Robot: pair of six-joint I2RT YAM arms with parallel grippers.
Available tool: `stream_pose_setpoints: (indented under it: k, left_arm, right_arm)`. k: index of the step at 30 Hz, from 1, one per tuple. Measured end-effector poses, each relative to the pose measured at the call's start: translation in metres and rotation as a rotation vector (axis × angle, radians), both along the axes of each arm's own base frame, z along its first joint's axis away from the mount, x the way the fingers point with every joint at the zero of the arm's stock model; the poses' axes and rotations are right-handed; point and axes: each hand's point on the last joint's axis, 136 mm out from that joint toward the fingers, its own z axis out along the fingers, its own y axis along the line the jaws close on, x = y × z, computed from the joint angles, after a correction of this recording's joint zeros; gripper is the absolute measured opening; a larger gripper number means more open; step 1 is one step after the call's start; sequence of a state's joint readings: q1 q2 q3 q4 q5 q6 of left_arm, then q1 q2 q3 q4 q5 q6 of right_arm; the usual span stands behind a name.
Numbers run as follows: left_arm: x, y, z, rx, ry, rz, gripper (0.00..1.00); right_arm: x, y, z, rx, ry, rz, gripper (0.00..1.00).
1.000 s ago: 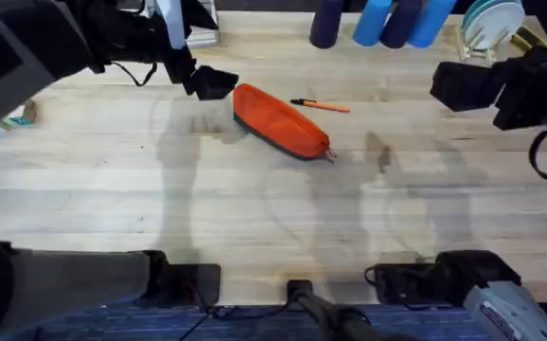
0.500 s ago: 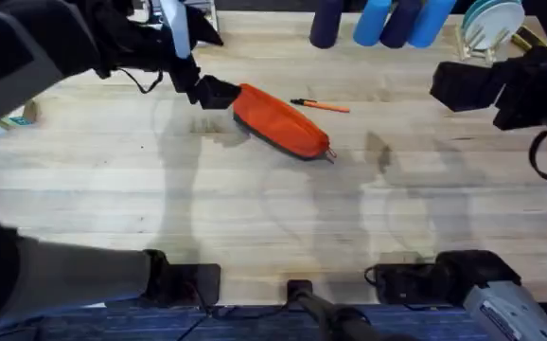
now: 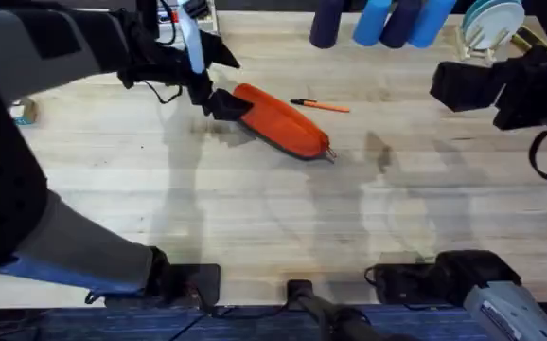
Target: Unzip the bag, pick up the pens from the table one at a time and place them inside, then zip the bag closed.
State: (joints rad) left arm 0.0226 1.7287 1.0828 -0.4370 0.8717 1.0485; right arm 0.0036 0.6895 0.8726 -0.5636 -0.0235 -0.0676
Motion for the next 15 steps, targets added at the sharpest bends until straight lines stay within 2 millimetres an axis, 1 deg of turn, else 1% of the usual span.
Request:
stream_pose_setpoints:
  k: [4, 6, 8, 11, 12, 13, 15]
  left_arm:
    - [-0.0027, -0.0078, -0.0068, -0.002, 0.02, -0.021, 0.993]
    - [-0.0023, -0.0082, -0.0078, -0.001, 0.019, -0.022, 0.959]
    - [-0.0015, -0.0076, -0.0079, 0.0, 0.017, -0.02, 0.886]
    - [-0.0016, -0.0074, -0.0079, -0.001, 0.018, -0.019, 0.748]
    - [-0.0025, -0.0082, -0.0077, -0.005, 0.021, -0.022, 0.592]
    - [-0.0027, -0.0085, -0.0075, -0.006, 0.021, -0.023, 0.544]
    - [-0.0032, -0.0091, -0.007, -0.01, 0.022, -0.026, 0.397]
  right_arm:
    - [0.0, 0.0, 0.0, 0.0, 0.0, 0.0, 0.997]
    - [0.0, 0.0, 0.0, 0.0, 0.0, 0.0, 0.997]
    - [0.0, 0.0, 0.0001, 0.0, 0.0, 0.0, 0.997]
    - [0.0, 0.0, 0.0, 0.0, 0.0, 0.0, 0.997]
    - [0.0, 0.0, 0.0001, 0.004, 0.0, -0.002, 0.997]
    - [0.0, 0.0, 0.0001, 0.005, 0.0, -0.002, 0.997]
    - [0.0, 0.0, 0.0001, 0.007, 0.0, -0.003, 0.997]
